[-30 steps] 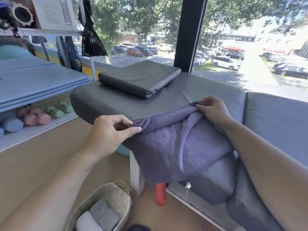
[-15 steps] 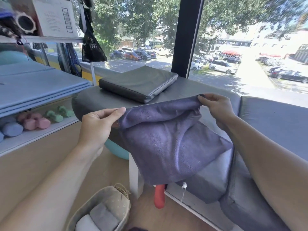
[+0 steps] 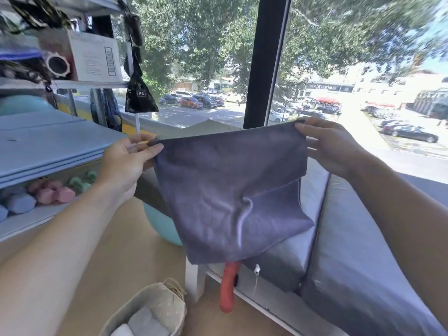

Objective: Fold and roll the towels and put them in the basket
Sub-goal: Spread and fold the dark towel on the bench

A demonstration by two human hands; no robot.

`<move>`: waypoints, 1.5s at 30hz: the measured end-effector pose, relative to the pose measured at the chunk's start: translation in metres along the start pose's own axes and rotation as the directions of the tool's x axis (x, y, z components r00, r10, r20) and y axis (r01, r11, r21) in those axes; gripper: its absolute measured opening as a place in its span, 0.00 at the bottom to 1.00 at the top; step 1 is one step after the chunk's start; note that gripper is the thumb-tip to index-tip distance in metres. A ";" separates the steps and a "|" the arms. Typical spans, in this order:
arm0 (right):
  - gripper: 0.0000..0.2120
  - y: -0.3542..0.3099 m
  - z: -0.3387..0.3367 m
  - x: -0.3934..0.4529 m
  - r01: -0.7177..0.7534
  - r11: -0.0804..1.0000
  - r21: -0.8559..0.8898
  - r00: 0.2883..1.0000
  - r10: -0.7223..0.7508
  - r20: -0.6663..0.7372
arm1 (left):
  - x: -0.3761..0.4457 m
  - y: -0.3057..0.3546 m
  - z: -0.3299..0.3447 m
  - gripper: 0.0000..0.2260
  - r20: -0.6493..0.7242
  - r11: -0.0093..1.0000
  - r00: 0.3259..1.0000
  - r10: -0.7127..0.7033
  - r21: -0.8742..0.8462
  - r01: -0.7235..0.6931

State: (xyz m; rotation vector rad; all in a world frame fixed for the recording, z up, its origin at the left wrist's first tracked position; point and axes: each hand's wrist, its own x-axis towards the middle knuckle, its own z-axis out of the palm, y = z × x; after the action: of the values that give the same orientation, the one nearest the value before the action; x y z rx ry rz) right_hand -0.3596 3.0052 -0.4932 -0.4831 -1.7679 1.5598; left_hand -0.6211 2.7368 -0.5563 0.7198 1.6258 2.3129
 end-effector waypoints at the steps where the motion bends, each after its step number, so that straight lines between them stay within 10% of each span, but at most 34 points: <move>1: 0.04 -0.005 -0.001 -0.003 0.000 1.000 -0.002 1.000 0.000 -0.021 | 0.000 0.004 0.000 0.10 0.012 1.000 1.000 0.005 0.008 -0.005; 8: 0.08 -0.033 -0.020 -0.001 0.104 0.984 -0.142 0.976 -0.129 -0.178 | 0.017 0.022 0.025 0.06 0.141 0.931 0.990 0.030 0.357 -0.079; 11: 0.11 -0.012 -0.034 0.014 -0.137 0.903 -0.406 0.951 0.005 -0.310 | 0.026 0.004 0.046 0.07 0.213 0.831 0.975 -0.061 0.552 -0.069; 15: 0.11 0.029 -0.043 0.032 -0.352 0.898 -0.264 0.899 0.245 -0.363 | 0.042 -0.032 0.072 0.08 0.220 0.628 0.970 -0.106 0.771 -0.106; 20: 0.10 0.030 -0.046 0.062 -0.084 0.986 -0.141 0.899 0.014 -0.437 | 0.069 -0.028 0.114 0.06 0.196 0.881 0.974 -0.117 0.472 0.011; 26: 0.16 -0.005 -0.060 0.052 0.242 0.936 -0.256 0.730 -0.349 -0.587 | 0.081 0.011 0.136 0.11 0.282 0.798 0.864 0.418 0.340 -0.497; 30: 0.14 0.028 -0.076 0.029 0.164 0.921 -0.354 0.823 -0.325 -0.465 | 0.054 -0.023 0.116 0.10 0.327 0.792 0.888 0.323 0.421 -0.443; 35: 0.10 0.074 -0.108 -0.002 -0.133 0.808 -0.573 0.991 0.111 -0.073 | 0.014 -0.073 0.071 0.09 0.535 0.656 0.825 0.181 0.560 -0.506; 39: 0.10 0.087 -0.117 -0.029 -0.101 0.557 -0.825 0.935 0.336 0.113 | -0.013 -0.093 0.043 0.10 0.677 0.582 0.735 -0.036 0.612 -0.535; 45: 0.09 0.065 -0.120 -0.046 -0.081 0.518 -0.852 0.832 0.505 0.228 | -0.029 -0.083 0.024 0.11 0.773 0.497 0.631 0.069 0.521 -0.694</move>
State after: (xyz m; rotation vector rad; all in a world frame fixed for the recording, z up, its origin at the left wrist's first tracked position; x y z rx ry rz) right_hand -0.2538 3.0693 -0.5666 -0.9798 -2.9292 0.9708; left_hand -0.5919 2.7731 -0.6341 2.0794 2.1670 1.0076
